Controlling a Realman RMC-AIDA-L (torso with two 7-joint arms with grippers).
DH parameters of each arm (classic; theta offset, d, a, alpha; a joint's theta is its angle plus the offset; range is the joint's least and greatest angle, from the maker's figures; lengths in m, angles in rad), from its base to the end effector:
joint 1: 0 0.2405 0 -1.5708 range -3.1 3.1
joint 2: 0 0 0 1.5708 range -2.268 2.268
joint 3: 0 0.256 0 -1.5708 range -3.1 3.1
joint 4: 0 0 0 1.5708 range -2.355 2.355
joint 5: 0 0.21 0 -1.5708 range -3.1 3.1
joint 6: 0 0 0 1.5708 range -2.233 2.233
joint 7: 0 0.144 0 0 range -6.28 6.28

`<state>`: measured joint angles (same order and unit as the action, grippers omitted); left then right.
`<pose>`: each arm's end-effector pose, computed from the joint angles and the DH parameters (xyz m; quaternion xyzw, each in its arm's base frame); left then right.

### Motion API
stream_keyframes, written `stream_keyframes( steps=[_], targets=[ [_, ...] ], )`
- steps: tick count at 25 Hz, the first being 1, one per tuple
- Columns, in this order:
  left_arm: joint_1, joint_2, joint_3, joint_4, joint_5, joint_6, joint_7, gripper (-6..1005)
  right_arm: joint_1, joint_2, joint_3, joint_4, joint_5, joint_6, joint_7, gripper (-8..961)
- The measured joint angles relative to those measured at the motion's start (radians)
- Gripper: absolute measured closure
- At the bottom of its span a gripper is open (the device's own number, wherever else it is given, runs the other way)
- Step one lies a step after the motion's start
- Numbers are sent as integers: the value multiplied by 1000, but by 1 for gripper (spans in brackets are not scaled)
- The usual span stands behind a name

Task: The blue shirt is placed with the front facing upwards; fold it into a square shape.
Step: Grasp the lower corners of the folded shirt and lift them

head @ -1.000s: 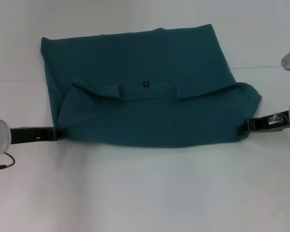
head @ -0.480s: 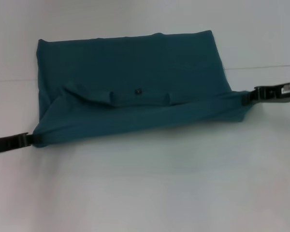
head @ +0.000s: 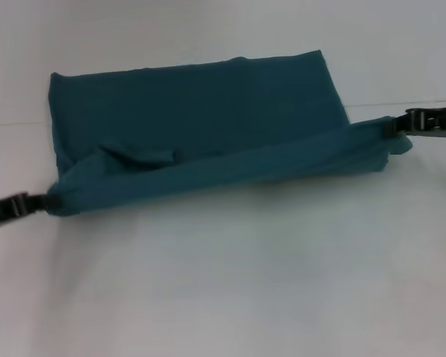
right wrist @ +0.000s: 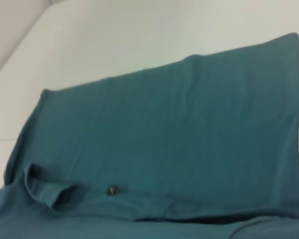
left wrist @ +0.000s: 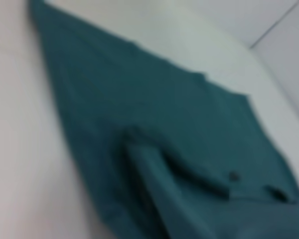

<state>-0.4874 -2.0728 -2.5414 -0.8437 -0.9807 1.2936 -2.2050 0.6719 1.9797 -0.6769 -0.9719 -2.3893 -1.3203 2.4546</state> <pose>-0.3108 0.3586 0.0506 -0.7569 -0.5654 -0.2220 0.2412 0.2574 0.4162 0.0995 -0.7879 0.5318 0.1285 0.2827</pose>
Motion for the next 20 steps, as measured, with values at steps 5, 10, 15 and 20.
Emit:
stream_keyframes(
  steps=[5,10,15,20],
  targets=[
    [-29,34,-38,-40,-19,81,-43,932,-32,-19,32,-44,60,-31,-1,903],
    [-43,41,-34,-40,-38,97,-51,934,-39,-21,49,-41,90,-47,-18,903],
    [-45,37,-41,-53,-44,99,-51,936,-40,-28,54,-57,110,-56,-22,904],
    [-23,33,-41,-53,-50,125,-49,944,-73,-29,56,-66,162,-103,-35,904]
  ],
)
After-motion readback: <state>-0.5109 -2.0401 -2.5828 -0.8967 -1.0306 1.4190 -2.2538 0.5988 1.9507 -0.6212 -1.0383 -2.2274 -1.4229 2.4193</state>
